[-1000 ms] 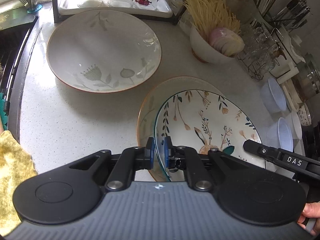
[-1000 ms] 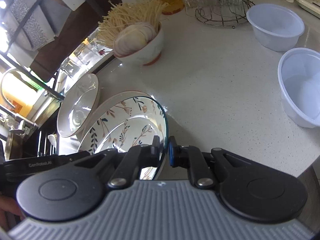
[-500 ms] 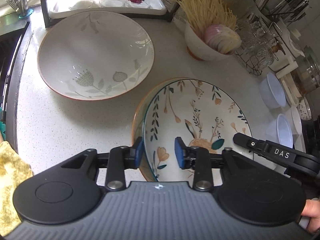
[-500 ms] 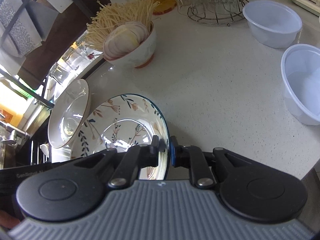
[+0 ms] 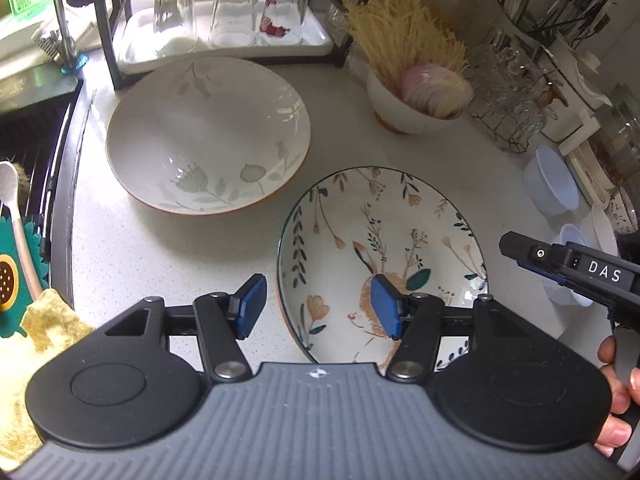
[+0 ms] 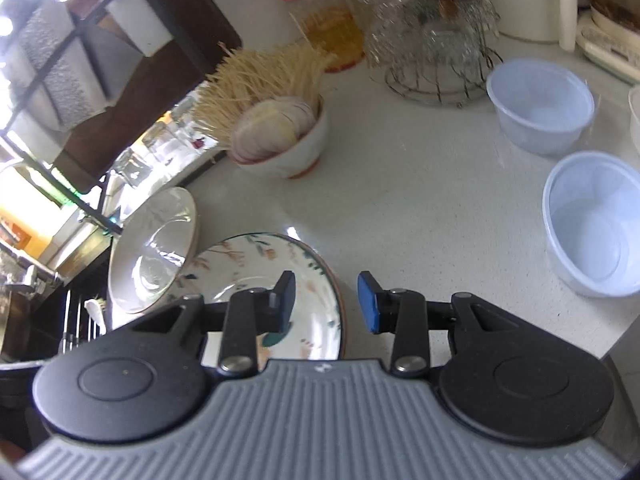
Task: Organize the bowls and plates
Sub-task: 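Carry the plate over the large leaf-print bowl, lower it in, open grippers, then withdraw both grippers and move toward the smaller white bowl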
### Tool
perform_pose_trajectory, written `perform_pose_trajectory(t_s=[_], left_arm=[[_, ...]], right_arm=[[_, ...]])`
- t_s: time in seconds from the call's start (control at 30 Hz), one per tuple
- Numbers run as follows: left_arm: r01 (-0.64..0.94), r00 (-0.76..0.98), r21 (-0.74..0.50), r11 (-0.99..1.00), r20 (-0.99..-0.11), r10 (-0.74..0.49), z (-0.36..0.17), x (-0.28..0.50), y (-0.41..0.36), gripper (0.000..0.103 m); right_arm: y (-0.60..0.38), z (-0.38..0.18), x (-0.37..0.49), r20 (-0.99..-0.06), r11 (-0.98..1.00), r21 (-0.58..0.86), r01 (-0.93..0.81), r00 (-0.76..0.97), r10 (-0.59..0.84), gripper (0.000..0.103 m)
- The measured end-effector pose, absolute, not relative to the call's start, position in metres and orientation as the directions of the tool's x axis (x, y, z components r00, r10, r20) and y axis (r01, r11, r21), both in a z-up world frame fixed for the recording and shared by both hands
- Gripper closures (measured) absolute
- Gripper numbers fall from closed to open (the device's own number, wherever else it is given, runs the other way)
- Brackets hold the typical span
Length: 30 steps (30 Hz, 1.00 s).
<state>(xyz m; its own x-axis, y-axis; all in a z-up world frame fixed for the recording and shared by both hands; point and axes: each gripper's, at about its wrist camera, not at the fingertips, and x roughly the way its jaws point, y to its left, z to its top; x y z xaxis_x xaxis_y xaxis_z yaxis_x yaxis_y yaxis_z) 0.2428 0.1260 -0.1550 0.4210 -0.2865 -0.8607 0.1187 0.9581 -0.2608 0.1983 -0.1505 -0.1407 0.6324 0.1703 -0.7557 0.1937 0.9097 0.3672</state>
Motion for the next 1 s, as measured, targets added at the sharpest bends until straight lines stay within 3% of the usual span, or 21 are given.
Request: perform_pose_trajectory(t_s=[0.2,0.73,1.0], left_arm=[[0.146,0.460,-0.295,0.944,-0.825,-0.329,-0.126,0.226,0.126,0.040],[0.117,0.650,-0.210,0.971,-0.723,-0.235,-0.031,0.127,0.128,0.040],[0.064,0.701,-0.183,0.981,-0.691,-0.174,-0.004,0.079,0.135,0.040]], right_arm=[[-0.143,-0.110,0.189,-0.726,0.926,0.356,0.126,0.661,0.189,0.065],[-0.127,-0.021,0.131,-0.610,0.952,0.284,-0.113,0.745,0.271,0.065],[-0.119,0.008,0.095,-0.564,0.948,0.263,-0.181,0.768,0.303,0.023]])
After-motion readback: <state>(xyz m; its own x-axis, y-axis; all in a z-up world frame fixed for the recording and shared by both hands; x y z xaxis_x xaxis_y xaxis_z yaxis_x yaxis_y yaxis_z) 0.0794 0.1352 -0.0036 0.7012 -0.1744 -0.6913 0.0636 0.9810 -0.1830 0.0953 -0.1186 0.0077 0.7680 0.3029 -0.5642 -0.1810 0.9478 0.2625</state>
